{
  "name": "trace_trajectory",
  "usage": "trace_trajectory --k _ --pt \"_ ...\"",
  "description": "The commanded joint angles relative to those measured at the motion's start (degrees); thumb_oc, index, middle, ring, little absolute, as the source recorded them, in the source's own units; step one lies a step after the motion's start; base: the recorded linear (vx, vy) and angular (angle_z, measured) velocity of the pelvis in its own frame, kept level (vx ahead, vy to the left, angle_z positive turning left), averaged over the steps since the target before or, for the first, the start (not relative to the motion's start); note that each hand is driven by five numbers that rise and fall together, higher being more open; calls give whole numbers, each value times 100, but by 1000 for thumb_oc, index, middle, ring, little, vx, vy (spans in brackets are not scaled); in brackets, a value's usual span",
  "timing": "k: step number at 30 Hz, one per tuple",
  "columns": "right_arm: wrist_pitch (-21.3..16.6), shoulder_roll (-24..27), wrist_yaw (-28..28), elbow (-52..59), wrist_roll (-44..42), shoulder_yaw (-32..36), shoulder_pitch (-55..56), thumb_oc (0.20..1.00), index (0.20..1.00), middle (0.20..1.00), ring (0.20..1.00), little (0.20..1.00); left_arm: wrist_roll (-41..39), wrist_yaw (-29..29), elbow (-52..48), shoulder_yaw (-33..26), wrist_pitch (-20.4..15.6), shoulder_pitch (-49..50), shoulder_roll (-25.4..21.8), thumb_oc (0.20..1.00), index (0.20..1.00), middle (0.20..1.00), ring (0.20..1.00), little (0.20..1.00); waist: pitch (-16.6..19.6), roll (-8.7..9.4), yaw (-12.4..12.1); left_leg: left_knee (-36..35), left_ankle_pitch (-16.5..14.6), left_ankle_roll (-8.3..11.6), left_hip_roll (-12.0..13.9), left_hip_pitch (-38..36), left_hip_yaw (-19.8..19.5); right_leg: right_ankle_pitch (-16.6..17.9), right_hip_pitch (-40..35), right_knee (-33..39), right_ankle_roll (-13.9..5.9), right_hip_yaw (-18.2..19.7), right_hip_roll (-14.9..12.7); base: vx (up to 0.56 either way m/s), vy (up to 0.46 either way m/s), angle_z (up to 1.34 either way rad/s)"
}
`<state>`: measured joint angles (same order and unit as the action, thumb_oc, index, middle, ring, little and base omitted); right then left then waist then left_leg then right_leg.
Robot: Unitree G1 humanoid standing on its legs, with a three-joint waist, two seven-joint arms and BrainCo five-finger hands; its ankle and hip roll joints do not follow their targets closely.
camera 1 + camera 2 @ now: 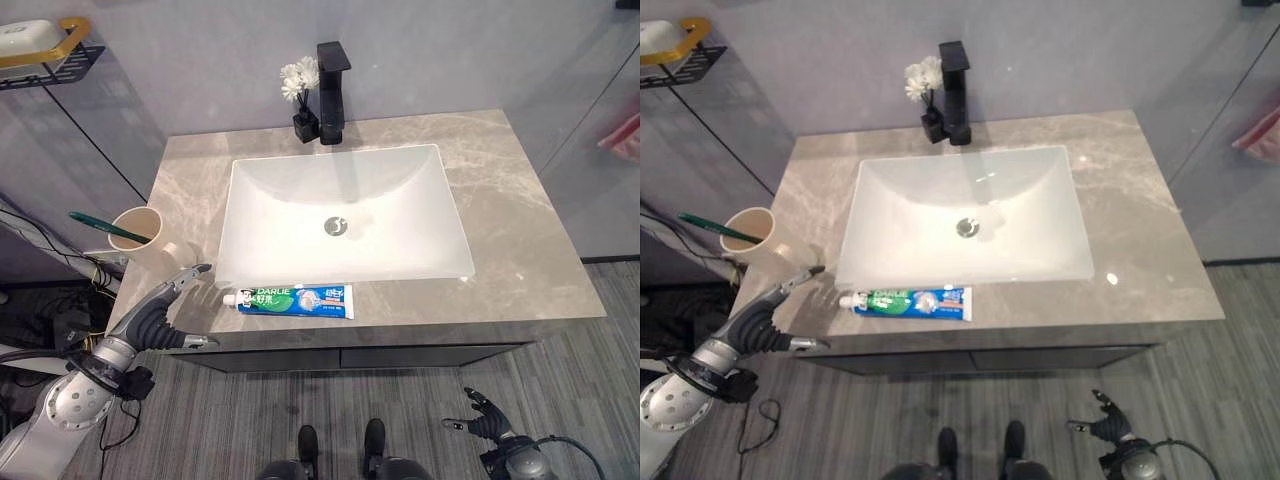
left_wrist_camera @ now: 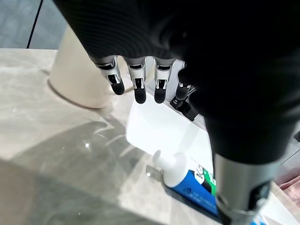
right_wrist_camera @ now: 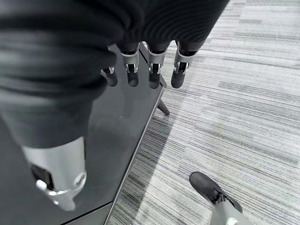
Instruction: Put brush and paste in cup on sink, flatten towel.
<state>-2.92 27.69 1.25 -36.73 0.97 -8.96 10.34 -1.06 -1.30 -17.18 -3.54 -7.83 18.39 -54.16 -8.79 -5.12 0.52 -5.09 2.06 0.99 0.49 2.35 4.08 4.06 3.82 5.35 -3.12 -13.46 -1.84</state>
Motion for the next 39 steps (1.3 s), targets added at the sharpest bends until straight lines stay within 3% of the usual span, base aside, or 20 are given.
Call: trace_trajectory --k 1,15,28,39 --pt "-147 270 163 205 0 140 -69 1000 1000 1000 1000 1000 242 250 53 124 -308 -327 64 1000 1000 1000 1000 1000 97 8 23 9 -12 492 539 -141 -66 -249 -103 -252 -582 70 -359 0 0 0" --pt "-128 178 316 100 -63 184 -7 1000 1000 1000 1000 1000 514 394 258 621 -246 -659 408 1000 1000 1000 1000 1000 45 -173 160 9 1 538 550 -125 -2 -248 -144 -131 -547 95 -328 4 -7 -2" --pt "-146 1 445 -10 -106 96 24 1000 1000 1000 1000 1000 1128 722 803 1071 -179 -940 1008 1000 1000 1000 1000 1000 58 -135 215 9 12 567 596 -198 0 -309 -292 -66 -491 44 -273 2 -13 0" --pt "-152 -75 518 -45 -143 39 62 1000 1000 1000 1000 1000 987 814 1025 1397 -121 -1007 1415 1000 1000 1000 1000 1000 56 -121 243 9 -4 562 600 -253 -7 -365 -378 -83 -447 -9 -244 0 -3 0"
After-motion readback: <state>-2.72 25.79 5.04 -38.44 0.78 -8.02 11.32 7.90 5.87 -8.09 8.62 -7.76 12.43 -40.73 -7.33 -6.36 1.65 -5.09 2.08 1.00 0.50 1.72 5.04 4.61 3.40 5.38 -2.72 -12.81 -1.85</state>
